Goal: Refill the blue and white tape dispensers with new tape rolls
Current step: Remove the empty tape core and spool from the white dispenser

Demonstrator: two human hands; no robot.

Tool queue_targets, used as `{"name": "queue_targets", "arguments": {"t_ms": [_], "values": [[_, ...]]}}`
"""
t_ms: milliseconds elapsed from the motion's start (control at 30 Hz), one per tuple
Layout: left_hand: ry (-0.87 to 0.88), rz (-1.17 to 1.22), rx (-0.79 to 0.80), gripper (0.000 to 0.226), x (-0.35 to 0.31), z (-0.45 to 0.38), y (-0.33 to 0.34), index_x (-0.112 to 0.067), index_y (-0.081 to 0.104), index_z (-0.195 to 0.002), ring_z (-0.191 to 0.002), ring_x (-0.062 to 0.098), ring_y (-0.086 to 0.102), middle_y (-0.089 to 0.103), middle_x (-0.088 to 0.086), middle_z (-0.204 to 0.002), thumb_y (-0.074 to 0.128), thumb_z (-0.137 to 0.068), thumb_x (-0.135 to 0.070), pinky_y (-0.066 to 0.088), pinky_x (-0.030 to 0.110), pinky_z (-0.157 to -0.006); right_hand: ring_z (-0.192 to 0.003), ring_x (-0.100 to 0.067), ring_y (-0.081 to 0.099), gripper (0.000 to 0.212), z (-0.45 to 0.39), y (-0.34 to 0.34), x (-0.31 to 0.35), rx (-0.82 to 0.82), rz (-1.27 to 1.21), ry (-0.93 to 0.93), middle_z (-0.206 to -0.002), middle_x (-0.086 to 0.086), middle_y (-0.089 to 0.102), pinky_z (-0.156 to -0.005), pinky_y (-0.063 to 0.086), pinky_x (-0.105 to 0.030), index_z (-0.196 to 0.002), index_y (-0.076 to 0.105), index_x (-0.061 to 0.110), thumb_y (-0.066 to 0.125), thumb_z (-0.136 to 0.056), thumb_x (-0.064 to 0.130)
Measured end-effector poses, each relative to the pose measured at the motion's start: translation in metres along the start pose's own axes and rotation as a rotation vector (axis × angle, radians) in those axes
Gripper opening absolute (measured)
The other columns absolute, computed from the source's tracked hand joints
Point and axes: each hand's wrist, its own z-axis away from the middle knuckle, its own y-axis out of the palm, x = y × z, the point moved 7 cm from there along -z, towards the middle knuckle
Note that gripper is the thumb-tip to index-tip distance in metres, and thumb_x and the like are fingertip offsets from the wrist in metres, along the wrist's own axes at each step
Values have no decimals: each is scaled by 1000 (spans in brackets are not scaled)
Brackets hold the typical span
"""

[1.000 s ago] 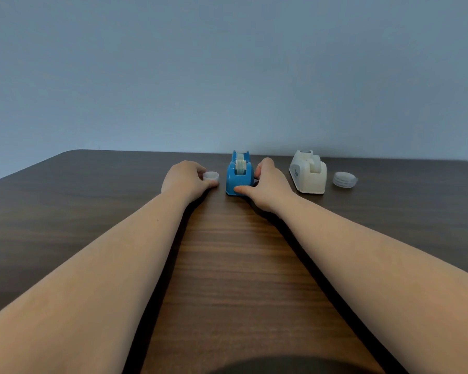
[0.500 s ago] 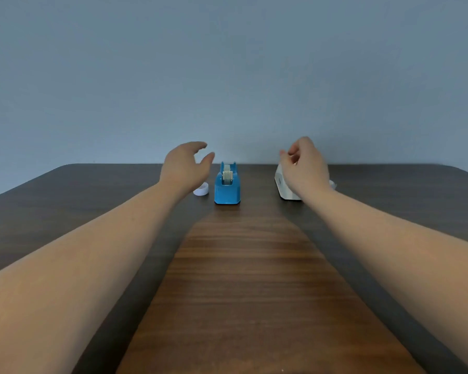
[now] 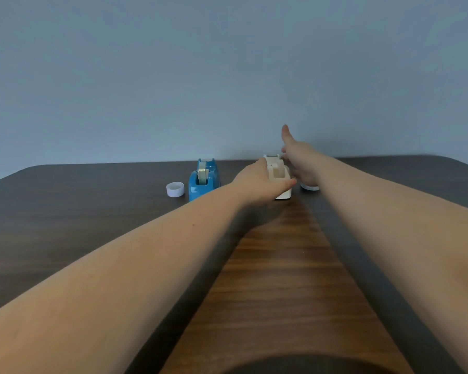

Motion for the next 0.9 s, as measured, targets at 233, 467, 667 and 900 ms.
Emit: {"name": "queue_targets", "arguments": {"t_ms": [233,467,667,900], "values": [[-68,47,5,55,17,-11,8,-12,57,-118,-111,22,59,62,1,-109,62,-81,-52,39,25,-80,-73,-18,48,72,-14,4,-6,47,-41,-16,-80,-4,52,-77,45,-26,-82,58,15,26,-73,79],[-116,-37,-118,60,23,-1,-5,-14,47,-62,-57,14,45,42,-3,-57,63,-64,-72,30,28,-51,-106,-34,63,76,9,-9,-7,3,32,-62,-108,-20,69,-103,43,-45,-112,60,-8,31,-91,59],[-103,-89,-77,68,24,32,-14,-10,59,-109,-91,20,57,61,1,-97,71,-66,-62,44,29,-77,-76,-25,51,51,58,-10,-13,39,114,-135,-80,-17,61,-98,45,-47,-81,63,6,42,-86,52],[-79,-7,-12,56,28,71,-23,-16,61,-114,-96,17,61,66,0,-105,75,-70,-47,49,28,-81,-95,-23,65,59,120,-14,-11,36,372,-285,-98,-6,70,-93,50,-43,-89,68,7,53,-79,64]]}}
